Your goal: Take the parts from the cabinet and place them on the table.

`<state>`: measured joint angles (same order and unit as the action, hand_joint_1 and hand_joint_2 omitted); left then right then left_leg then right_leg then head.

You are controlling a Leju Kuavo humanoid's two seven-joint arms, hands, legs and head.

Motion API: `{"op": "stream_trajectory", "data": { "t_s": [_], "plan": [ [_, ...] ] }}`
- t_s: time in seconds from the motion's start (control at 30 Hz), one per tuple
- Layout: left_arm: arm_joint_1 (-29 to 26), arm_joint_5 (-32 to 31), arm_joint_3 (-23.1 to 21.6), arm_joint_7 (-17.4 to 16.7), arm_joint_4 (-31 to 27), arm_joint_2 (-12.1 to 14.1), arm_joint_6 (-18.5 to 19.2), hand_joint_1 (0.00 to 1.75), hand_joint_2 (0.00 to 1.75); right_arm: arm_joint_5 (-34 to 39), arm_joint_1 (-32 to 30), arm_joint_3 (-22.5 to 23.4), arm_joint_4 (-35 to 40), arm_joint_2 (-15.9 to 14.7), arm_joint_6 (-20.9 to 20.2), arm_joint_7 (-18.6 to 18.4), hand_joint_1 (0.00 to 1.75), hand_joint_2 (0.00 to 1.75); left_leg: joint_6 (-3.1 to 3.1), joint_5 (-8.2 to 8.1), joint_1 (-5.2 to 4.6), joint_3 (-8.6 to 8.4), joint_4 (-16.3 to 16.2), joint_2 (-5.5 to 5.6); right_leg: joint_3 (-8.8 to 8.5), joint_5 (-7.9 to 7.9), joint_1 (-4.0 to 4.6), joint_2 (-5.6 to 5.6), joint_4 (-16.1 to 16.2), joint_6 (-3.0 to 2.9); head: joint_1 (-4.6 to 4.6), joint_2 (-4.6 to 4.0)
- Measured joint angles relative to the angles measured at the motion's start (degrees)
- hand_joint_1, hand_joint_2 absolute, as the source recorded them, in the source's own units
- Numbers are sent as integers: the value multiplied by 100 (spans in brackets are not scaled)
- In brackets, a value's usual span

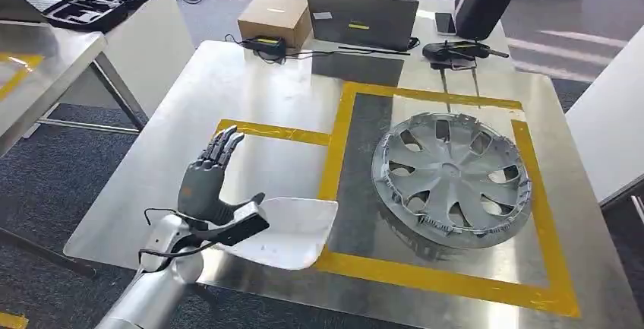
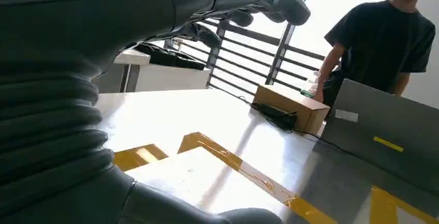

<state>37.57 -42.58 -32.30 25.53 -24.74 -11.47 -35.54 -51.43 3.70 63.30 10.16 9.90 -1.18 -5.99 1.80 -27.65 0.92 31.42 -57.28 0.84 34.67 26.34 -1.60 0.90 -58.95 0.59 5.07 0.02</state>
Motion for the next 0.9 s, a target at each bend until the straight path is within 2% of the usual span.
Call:
{"op": "stream_trajectory", "data": {
  "t_s": [0.37,0.4,0.47,0.5,0.53,0.57,0.6,0.67,0.7,0.73,0.77,0.8,0.83,0.87,0.9],
  "plan": [
    [-10,203,72,273,-127,-179,44,0,0,13,-5,7,0,0,-50,-2,0,0,-2,-2,0,2,-2,1,1,-1,0,-4,2,1,0,0],
    [-15,251,90,334,-170,-184,46,0,0,13,-9,9,0,4,-50,-11,0,0,-16,-36,-6,14,-57,5,-4,-19,-69,0,42,29,0,0],
    [-21,304,96,441,-284,-195,48,0,0,11,-10,11,0,15,-50,-22,0,0,-113,12,-47,16,-35,16,-13,-70,-83,-7,63,94,-11,-2],
    [-19,317,96,477,-357,-214,48,0,0,7,-10,11,0,15,-50,-24,0,0,-185,85,-65,-18,72,15,-48,-107,-70,-2,133,120,-13,0],
    [-37,319,96,494,-424,-238,50,0,0,2,-11,11,0,4,-50,-24,0,0,-203,210,68,-137,312,-22,-65,-57,-81,-20,121,108,-15,0],
    [-34,315,96,507,-477,-254,50,0,0,-4,-12,13,0,-15,-50,-4,0,0,-219,272,49,-182,433,-35,-31,48,-30,-46,33,121,0,0],
    [-28,293,96,494,-522,-273,29,0,0,-24,-8,11,0,-13,-61,13,0,0,-233,312,66,-175,454,-51,127,296,-33,-50,-312,151,7,0],
    [-85,293,96,483,-573,-282,-31,0,0,-79,-10,11,0,-31,-68,24,0,0,-220,318,97,-141,444,-92,476,666,-82,-52,-1114,225,4,0],
    [-123,317,94,483,-573,-278,-57,0,0,-105,-23,11,0,-46,-68,33,0,0,-199,323,116,-122,430,-105,580,708,-110,-53,-1354,274,2,0],
    [-156,354,94,483,-575,-275,-83,0,0,-122,-35,11,0,-57,-72,35,0,0,-161,322,152,-94,404,-108,562,612,-147,-57,-1331,325,2,0],
    [-179,372,94,485,-575,-269,-109,0,0,-136,-43,11,0,-72,-79,39,0,0,-102,315,210,-53,358,-107,421,402,-197,-65,-1047,392,4,0],
    [-186,398,94,498,-579,-264,-131,0,0,-142,-45,11,0,-83,-83,50,0,0,-16,293,283,6,275,-102,149,140,-261,-81,-530,483,2,0],
    [-192,413,94,507,-590,-260,-153,0,0,-153,-41,11,0,-87,-83,55,0,0,80,241,344,76,152,-101,-117,-9,-343,-115,-25,605,7,0],
    [-199,424,94,524,-603,-243,-164,0,0,-157,-28,11,-19,-23,-92,59,0,0,189,217,290,166,68,-69,-66,216,-317,-58,-113,696,72,0],
    [-213,426,94,525,-608,-238,-170,0,0,-160,-40,11,-2,-33,-101,61,0,0,250,178,295,222,-22,-57,59,41,-296,25,-290,548,133,0]
  ]
}}
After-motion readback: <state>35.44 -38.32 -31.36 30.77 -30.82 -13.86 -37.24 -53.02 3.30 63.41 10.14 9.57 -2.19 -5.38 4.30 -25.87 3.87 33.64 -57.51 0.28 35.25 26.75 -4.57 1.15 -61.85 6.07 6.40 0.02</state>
